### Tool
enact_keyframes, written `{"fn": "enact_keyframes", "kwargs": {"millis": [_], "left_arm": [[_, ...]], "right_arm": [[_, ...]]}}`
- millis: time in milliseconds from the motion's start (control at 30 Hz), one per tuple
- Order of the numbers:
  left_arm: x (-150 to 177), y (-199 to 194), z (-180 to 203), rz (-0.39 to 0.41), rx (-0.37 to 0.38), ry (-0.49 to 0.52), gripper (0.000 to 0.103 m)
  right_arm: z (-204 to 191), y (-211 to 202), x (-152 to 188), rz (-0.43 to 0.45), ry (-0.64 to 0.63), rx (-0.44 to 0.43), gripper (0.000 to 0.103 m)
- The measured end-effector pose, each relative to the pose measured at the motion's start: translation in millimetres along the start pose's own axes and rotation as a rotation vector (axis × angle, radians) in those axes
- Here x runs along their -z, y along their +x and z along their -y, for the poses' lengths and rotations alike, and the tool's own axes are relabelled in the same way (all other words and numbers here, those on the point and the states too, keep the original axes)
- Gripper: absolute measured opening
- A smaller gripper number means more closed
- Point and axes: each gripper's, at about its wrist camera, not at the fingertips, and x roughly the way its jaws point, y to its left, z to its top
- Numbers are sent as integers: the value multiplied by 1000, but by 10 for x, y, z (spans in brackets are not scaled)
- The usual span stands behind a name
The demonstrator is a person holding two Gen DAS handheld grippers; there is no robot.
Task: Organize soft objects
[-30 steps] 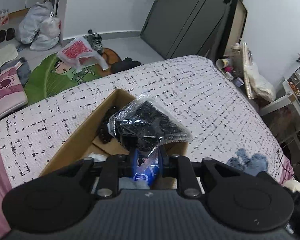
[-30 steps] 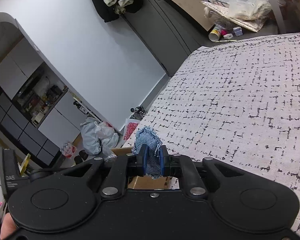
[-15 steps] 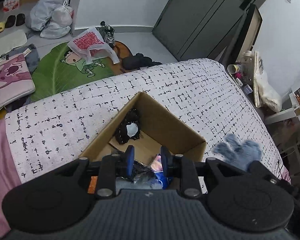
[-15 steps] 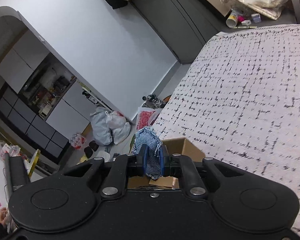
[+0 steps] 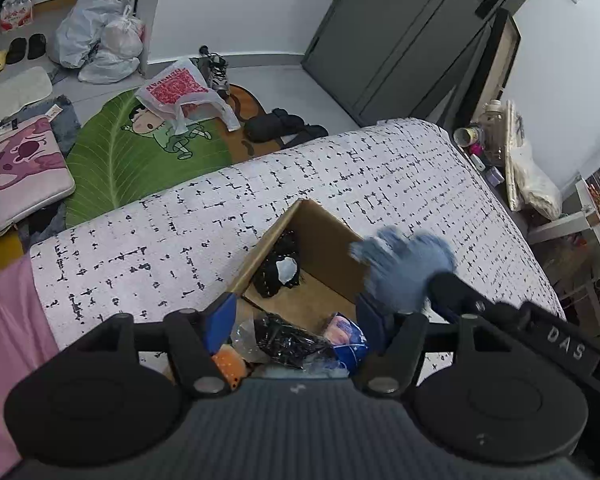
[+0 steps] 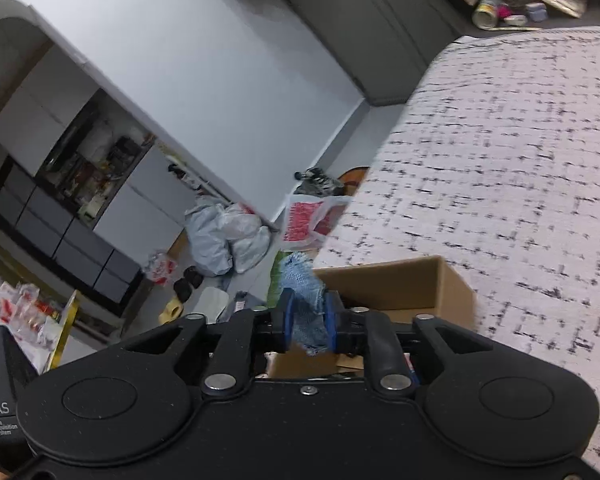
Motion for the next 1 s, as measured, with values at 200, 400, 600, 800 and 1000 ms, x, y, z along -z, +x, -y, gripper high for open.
{"fn": "enact_keyframes", "kwargs": {"millis": [200,400,600,800,1000], "left_arm": [[25,-109,93,-11,43,40,74],[150,-207,211,-20,62,47,76],[244,-362,347,-13,47,94,83],[361,-575,469,11,38,146,89],[494,-747,555,46,34,181,100]], "right_arm": [[-67,-284,11,20,-51,24,58],[-1,-661,60,43,-58,110,72],[68,-995,100,66,-61,156,77],[94,-1267,165,88,-61,201,84],[117,-1571,259,113,-67,234,96]]}}
